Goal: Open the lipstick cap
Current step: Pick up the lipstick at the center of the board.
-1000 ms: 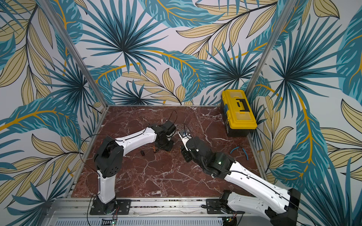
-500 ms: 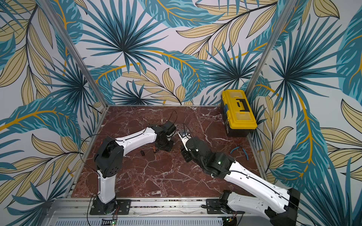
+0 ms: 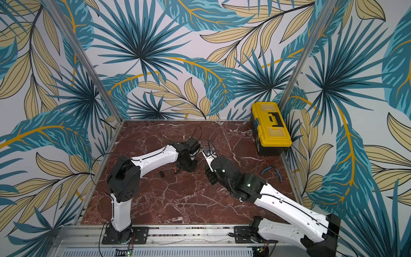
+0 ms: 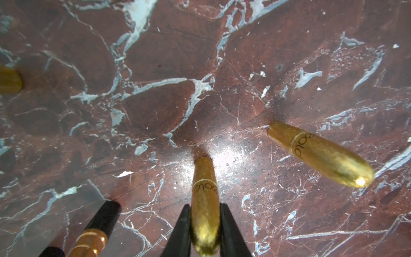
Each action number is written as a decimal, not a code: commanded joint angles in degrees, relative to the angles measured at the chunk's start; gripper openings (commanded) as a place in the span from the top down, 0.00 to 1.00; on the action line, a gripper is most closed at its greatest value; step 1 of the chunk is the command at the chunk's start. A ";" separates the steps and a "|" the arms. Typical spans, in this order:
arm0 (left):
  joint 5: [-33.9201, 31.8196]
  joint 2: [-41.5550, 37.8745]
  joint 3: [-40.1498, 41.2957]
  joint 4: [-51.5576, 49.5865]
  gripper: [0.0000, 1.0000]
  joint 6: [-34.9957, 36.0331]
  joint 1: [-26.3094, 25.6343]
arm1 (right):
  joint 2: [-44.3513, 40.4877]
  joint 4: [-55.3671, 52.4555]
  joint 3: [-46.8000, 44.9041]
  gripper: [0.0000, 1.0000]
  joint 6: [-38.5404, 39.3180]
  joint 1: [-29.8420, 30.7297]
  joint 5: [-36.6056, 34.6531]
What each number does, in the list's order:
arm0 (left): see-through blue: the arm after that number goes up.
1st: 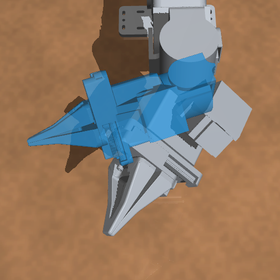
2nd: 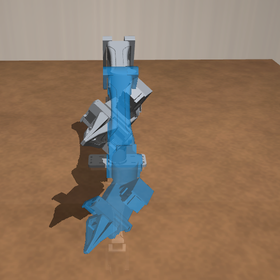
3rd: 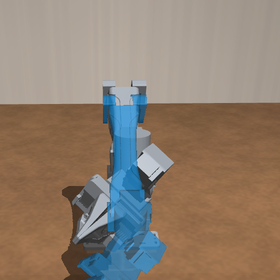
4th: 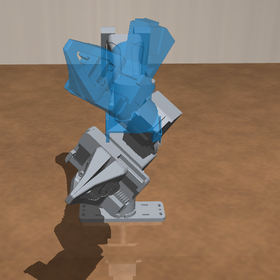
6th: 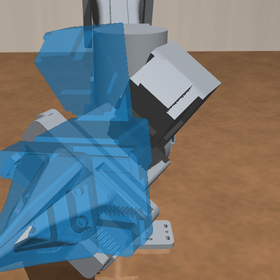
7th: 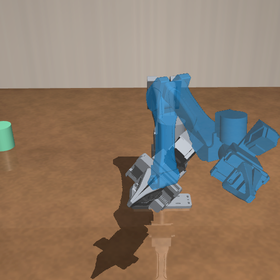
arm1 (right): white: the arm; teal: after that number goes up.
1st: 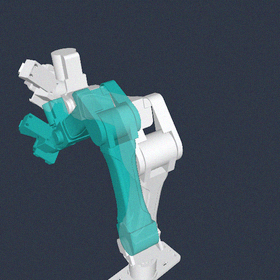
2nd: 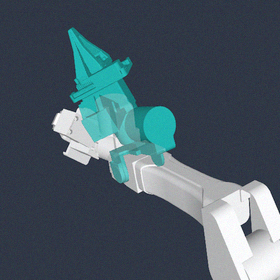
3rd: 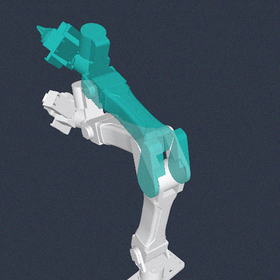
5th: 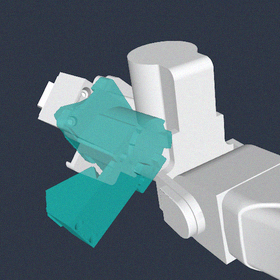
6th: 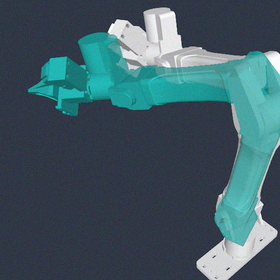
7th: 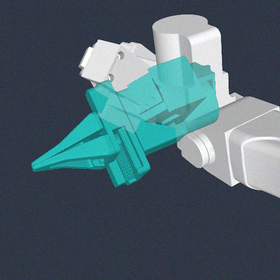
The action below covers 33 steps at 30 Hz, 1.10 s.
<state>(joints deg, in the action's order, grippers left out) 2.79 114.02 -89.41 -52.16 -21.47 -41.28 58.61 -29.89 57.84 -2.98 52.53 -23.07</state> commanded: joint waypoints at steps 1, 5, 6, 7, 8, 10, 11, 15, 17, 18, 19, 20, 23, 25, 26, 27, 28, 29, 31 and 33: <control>-0.10 0.60 -1.65 -0.66 0.82 0.52 -0.23 | 0.58 0.62 -1.33 0.56 0.35 -0.12 0.44; 0.18 0.52 -1.74 -0.66 0.82 0.53 -0.25 | 0.54 0.71 -1.42 0.56 0.40 -0.07 0.46; 0.19 0.34 -1.74 -0.75 0.82 0.54 -0.23 | 0.52 0.63 -1.42 0.56 0.35 -0.13 0.48; 0.11 -0.01 -1.73 -0.83 0.82 0.48 -0.21 | 0.52 0.54 -1.42 0.56 0.44 -0.08 0.48; 0.43 -0.55 -1.61 -0.92 0.82 0.34 -0.26 | 0.47 0.30 -1.42 0.56 0.40 -0.07 0.56; 0.77 -2.24 -1.34 -1.12 0.82 0.10 -0.21 | 0.27 -0.20 -1.50 0.57 0.57 -0.06 0.79; 1.15 -3.44 -1.15 -1.17 0.82 -0.01 -0.22 | 0.19 -0.49 -1.65 0.57 0.53 -0.12 0.83; 2.74 -9.53 -0.47 -1.70 0.82 -0.15 -0.04 | -1.02 -1.14 -2.79 0.57 1.25 -0.15 3.28; 5.44 -13.09 -0.08 -1.88 0.83 -0.65 0.43 | -1.43 -1.03 -3.24 0.57 1.84 -0.06 5.09; 8.25 -14.90 0.02 -2.13 0.83 -1.16 1.16 | -1.44 -0.84 -3.35 0.57 2.05 -0.07 6.15; 10.77 -16.33 0.11 -2.32 0.83 -1.57 1.76 | -1.31 -0.79 -3.35 0.57 2.34 -0.07 7.21; 13.47 -18.10 0.27 -2.37 0.83 -2.09 2.47 | -0.95 -0.62 -3.14 0.57 2.56 -0.08 8.66; 19.97 -22.80 1.13 -2.68 0.85 -3.75 4.14 | 0.08 0.06 -2.44 0.55 3.42 -0.13 12.80; 24.60 -25.11 1.84 -2.77 0.85 -4.42 4.96 | 0.51 0.59 -1.75 0.52 4.29 -0.13 15.21; 26.20 -26.12 2.24 -2.77 0.85 -4.85 5.23 | 0.64 0.85 -1.24 0.51 4.79 -0.13 16.25; 27.47 -27.14 2.63 -2.86 0.85 -5.19 5.32 | 0.93 0.88 -0.71 0.50 5.59 -0.07 17.01; 28.80 -27.85 2.97 -2.93 0.85 -5.32 5.46 | 1.18 0.89 -0.11 0.49 6.19 -0.07 17.42; 30.32 -28.54 3.39 -2.95 0.85 -5.57 5.52 | 1.68 0.82 0.61 0.48 6.91 -0.07 17.63; 32.04 -29.56 4.09 -2.86 0.85 -6.07 5.52 | 2.88 0.24 2.16 0.47 8.56 -0.09 18.24; 33.49 -30.51 4.79 -2.92 0.85 -6.30 5.51 | 4.61 -0.25 3.89 0.47 9.76 -0.11 17.87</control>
<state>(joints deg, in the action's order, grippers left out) 30.83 85.01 -85.76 -54.17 -26.68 -35.88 61.58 -30.26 59.20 3.55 52.51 -6.96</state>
